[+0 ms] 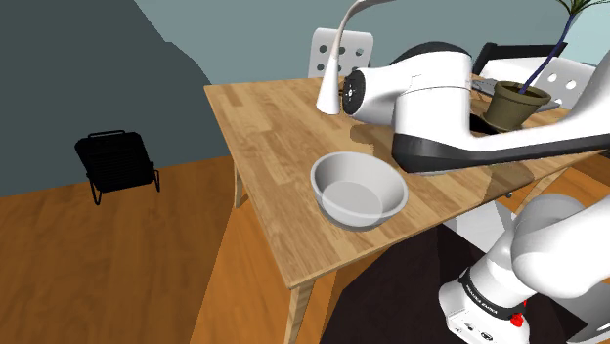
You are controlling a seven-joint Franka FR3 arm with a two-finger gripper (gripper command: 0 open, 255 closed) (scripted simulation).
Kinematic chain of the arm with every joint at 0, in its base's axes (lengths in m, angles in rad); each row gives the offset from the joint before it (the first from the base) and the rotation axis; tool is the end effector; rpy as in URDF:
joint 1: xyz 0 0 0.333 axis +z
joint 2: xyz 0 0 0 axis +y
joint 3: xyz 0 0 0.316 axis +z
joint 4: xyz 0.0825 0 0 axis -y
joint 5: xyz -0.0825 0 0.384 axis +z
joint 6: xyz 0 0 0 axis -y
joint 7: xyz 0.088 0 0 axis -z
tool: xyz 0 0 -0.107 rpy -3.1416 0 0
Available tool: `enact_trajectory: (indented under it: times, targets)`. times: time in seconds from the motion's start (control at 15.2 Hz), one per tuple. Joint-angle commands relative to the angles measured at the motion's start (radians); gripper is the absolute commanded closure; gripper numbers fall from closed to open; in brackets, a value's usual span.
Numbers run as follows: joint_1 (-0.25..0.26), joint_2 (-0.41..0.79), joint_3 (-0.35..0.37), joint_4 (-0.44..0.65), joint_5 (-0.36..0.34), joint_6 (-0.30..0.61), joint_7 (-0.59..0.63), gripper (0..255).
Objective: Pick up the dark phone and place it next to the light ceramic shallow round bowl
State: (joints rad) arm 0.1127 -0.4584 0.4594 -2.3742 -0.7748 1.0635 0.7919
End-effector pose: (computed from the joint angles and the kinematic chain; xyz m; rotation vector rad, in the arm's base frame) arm 0.3086 0.1077 0.5030 1.8021 -0.3820 -0.0735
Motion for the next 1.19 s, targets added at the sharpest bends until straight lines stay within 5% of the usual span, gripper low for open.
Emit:
enact_trajectory:
  times: [0.0, 1.12]
  targets:
    - [0.013, -0.008, 0.02, -0.013, 0.034, -0.015, 0.022, 255]
    - [0.005, 0.097, 0.046, -0.137, 0.105, 0.121, 0.22, 255]
